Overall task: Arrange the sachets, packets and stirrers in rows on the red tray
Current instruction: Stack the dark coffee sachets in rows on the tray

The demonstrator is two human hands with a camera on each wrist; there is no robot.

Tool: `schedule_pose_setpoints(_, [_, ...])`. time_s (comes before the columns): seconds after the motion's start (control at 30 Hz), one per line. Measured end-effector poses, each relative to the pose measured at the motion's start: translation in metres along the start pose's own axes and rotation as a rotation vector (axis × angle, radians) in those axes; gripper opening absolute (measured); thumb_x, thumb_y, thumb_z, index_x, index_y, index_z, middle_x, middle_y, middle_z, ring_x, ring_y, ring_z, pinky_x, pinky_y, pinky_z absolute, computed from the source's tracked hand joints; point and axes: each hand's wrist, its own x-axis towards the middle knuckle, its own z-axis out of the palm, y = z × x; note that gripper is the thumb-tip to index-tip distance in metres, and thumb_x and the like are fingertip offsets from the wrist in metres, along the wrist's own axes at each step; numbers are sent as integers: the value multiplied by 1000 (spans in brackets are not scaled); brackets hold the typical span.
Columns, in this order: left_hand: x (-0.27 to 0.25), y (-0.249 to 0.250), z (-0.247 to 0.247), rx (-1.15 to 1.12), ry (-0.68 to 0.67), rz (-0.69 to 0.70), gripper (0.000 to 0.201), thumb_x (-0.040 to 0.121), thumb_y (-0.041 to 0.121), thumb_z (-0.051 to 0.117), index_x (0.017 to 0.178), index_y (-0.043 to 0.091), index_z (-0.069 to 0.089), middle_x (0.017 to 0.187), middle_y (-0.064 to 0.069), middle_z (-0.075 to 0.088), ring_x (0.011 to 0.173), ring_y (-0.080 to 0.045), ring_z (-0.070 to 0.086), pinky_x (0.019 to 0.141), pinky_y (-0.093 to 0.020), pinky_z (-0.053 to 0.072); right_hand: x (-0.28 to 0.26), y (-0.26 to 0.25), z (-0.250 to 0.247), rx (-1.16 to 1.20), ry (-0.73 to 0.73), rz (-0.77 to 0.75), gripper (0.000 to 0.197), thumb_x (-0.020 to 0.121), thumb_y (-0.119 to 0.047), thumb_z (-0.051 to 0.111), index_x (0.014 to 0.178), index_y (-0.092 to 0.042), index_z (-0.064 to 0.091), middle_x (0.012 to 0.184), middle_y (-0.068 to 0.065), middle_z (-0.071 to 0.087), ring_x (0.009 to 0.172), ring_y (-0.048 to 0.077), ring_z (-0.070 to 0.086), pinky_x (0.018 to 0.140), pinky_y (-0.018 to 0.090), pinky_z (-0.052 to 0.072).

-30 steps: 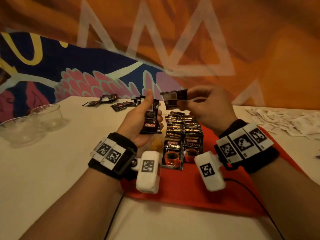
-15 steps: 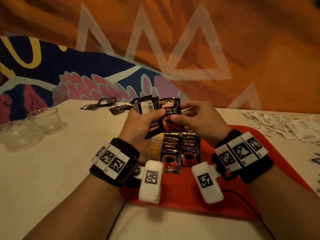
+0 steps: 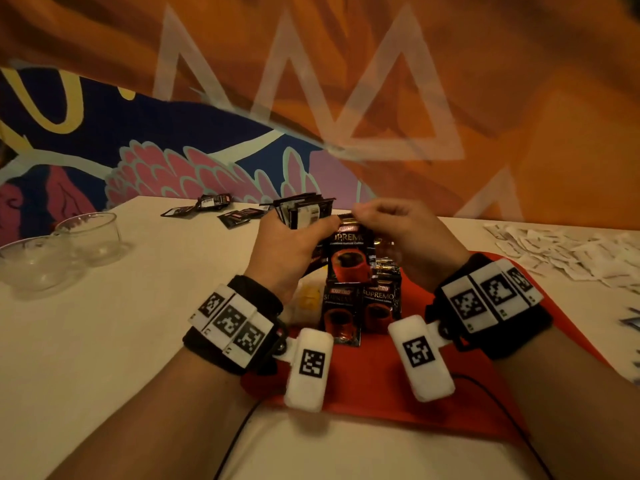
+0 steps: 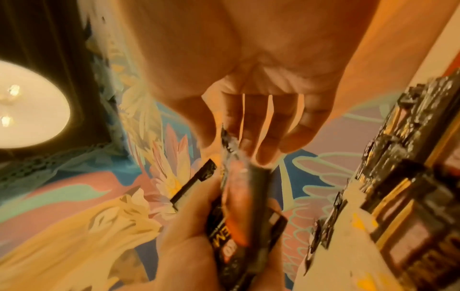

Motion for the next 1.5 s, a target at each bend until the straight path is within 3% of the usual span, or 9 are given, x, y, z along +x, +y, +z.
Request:
schedule_pose_setpoints(0.2, [-4,-1,4,52,-6,110,10,89,2,70,96,9,69,96,-15,74,93,-33,73,83,-48,59,0,1,2,110,-14,118,32,99,-31,52,91,-5,68,82,7,71,73,15,68,61,24,54])
schedule_pose_setpoints(0.4, [-4,1,4,-72,11,50,8,90,0,66,92,7,67,87,-11,72,86,-31,72,77,-43,60,1,3,-1,143,-54,142,23,98,-25,54,96,-5,65,86,7,69,78,17,66,68,27,54])
schedule_pose_setpoints(0.5, [-3,0,5,-96,21,50,7,90,0,66,92,6,67,89,-13,72,88,-33,72,79,-45,59,1,6,1,196,-70,175,34,98,-32,53,110,-3,66,91,8,70,78,18,67,67,29,55])
schedule_pose_setpoints(0.63, [0,2,0,-103,62,62,7,90,0,66,96,4,66,89,-14,71,86,-31,72,76,-43,60,-1,5,-4,-171,-46,44,14,85,-23,72,82,-11,67,86,5,69,78,19,66,72,35,52])
schedule_pose_setpoints(0.77, [0,2,-2,-134,72,-120,12,90,6,67,101,1,68,93,-18,72,86,-36,72,73,-44,60,0,7,-11,-505,7,-36,12,80,-20,80,72,-16,72,79,6,74,77,23,70,77,44,55])
schedule_pose_setpoints(0.9, [4,-1,-3,-80,71,-185,10,91,10,67,100,6,68,99,-17,73,89,-36,73,76,-47,60,-4,5,-14,-543,-15,7,10,80,-19,81,72,-17,73,71,2,73,63,10,65,64,30,51])
schedule_pose_setpoints(1.03, [10,-5,-8,-68,112,-210,7,92,15,68,96,10,68,86,-7,73,76,-22,70,67,-38,58,-11,5,-20,-545,-43,127,13,82,-11,77,73,-13,68,63,1,68,57,9,63,56,24,47])
schedule_pose_setpoints(1.2, [18,-5,-17,-178,155,-268,28,93,12,66,119,2,61,75,-3,68,60,-12,62,53,-26,53,-26,5,-38,-528,-117,413,14,87,-5,70,75,-5,63,64,10,62,52,10,55,54,22,44])
schedule_pose_setpoints(1.5, [20,-8,-21,-220,117,-304,25,93,14,66,116,6,59,79,-3,68,63,-12,64,56,-31,55,-45,12,-49,-553,-109,666,13,87,-5,70,76,-5,64,59,2,67,51,7,61,51,21,48])
